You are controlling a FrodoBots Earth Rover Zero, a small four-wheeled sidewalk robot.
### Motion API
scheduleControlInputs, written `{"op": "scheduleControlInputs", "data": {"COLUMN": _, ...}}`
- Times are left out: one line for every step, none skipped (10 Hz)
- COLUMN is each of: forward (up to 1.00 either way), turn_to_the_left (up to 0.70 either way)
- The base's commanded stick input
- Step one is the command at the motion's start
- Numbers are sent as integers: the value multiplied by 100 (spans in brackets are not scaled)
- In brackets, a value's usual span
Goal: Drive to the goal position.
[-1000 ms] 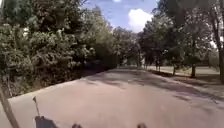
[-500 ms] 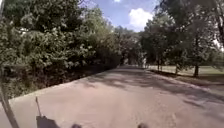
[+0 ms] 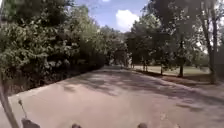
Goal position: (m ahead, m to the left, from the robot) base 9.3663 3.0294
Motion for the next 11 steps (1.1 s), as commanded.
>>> {"op": "scheduleControlInputs", "data": {"forward": 70, "turn_to_the_left": 0}}
{"op": "scheduleControlInputs", "data": {"forward": 70, "turn_to_the_left": 0}}
{"op": "scheduleControlInputs", "data": {"forward": 70, "turn_to_the_left": 0}}
{"op": "scheduleControlInputs", "data": {"forward": 70, "turn_to_the_left": -15}}
{"op": "scheduleControlInputs", "data": {"forward": 70, "turn_to_the_left": -30}}
{"op": "scheduleControlInputs", "data": {"forward": 70, "turn_to_the_left": -28}}
{"op": "scheduleControlInputs", "data": {"forward": 70, "turn_to_the_left": -1}}
{"op": "scheduleControlInputs", "data": {"forward": 70, "turn_to_the_left": 0}}
{"op": "scheduleControlInputs", "data": {"forward": 70, "turn_to_the_left": 0}}
{"op": "scheduleControlInputs", "data": {"forward": 70, "turn_to_the_left": 0}}
{"op": "scheduleControlInputs", "data": {"forward": 70, "turn_to_the_left": 0}}
